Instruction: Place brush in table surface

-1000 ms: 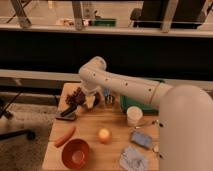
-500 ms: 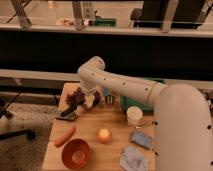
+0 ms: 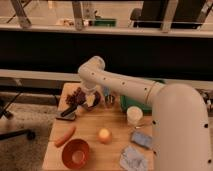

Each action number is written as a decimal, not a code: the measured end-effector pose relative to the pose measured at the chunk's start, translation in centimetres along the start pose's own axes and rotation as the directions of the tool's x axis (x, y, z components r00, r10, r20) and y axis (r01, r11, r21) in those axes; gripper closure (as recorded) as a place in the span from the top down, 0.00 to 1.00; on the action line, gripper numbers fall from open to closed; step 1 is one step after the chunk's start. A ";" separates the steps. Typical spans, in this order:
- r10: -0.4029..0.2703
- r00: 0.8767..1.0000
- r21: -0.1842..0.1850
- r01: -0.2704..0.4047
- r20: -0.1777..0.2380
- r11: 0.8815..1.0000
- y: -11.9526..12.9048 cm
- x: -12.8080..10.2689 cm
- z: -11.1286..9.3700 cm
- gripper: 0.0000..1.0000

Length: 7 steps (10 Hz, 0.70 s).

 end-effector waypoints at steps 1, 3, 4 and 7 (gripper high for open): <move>0.000 1.000 -0.002 0.000 -0.003 1.000 -0.1 0.1 0.3 0.80; -0.001 1.000 -0.005 0.001 -0.005 1.000 -0.2 0.3 0.7 0.80; -0.002 1.000 -0.006 0.002 -0.006 1.000 -0.4 0.4 0.9 0.80; -0.006 1.000 -0.015 0.006 -0.008 1.000 -0.7 0.6 1.9 0.80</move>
